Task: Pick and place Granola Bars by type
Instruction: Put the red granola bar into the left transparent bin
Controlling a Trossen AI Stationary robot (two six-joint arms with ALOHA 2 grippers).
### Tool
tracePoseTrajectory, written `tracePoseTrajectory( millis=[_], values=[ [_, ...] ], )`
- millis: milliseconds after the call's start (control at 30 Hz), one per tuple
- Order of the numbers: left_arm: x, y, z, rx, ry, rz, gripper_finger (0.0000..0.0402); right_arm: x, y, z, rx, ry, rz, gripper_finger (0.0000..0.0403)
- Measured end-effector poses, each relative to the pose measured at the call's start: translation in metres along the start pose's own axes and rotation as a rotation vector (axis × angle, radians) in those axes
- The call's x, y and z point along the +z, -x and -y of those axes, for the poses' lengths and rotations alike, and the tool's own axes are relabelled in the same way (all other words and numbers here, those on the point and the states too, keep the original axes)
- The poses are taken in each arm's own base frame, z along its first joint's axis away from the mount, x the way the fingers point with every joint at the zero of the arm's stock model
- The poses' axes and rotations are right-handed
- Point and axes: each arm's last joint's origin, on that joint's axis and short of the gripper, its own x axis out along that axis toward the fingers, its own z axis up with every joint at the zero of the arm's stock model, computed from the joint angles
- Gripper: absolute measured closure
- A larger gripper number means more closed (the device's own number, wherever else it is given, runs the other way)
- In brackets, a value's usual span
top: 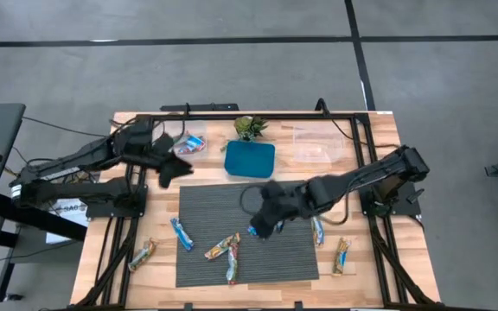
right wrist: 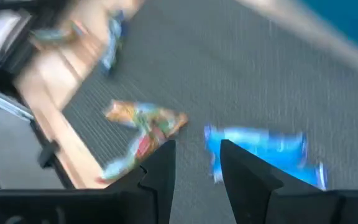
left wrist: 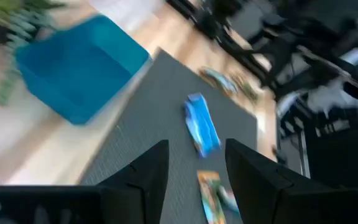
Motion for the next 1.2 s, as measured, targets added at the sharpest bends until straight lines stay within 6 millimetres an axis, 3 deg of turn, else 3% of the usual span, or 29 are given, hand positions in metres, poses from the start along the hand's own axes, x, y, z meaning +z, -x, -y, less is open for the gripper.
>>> tracePoseTrajectory(
  millis=[267,500,667,900,1200],
  values=[
    [-0.019,0.017,0.024,-0.06,-0.076,0.015,0.0279,-0.026,-0.057,-0.04,0.03,-0.147,-0.134,0.0284],
    [-0.028,0.015,0.037,-0.123,-0.126,-0.039,0.0297,-0.027,-0.098,-0.075,0.029,-0.223,-0.158,0.0284],
    [-0.031,0.011,0.041,-0.128,-0.145,-0.063,0.0298,-0.032,-0.126,-0.084,-0.033,-0.235,-0.186,0.0284],
    [-0.033,0.007,0.043,-0.123,-0.153,-0.094,0.0299,-0.04,-0.147,-0.083,-0.114,-0.221,-0.247,0.0284],
    [-0.034,0.007,0.043,-0.127,-0.154,-0.097,0.0299,-0.037,-0.147,-0.086,-0.074,-0.226,-0.25,0.0278]
  ],
)
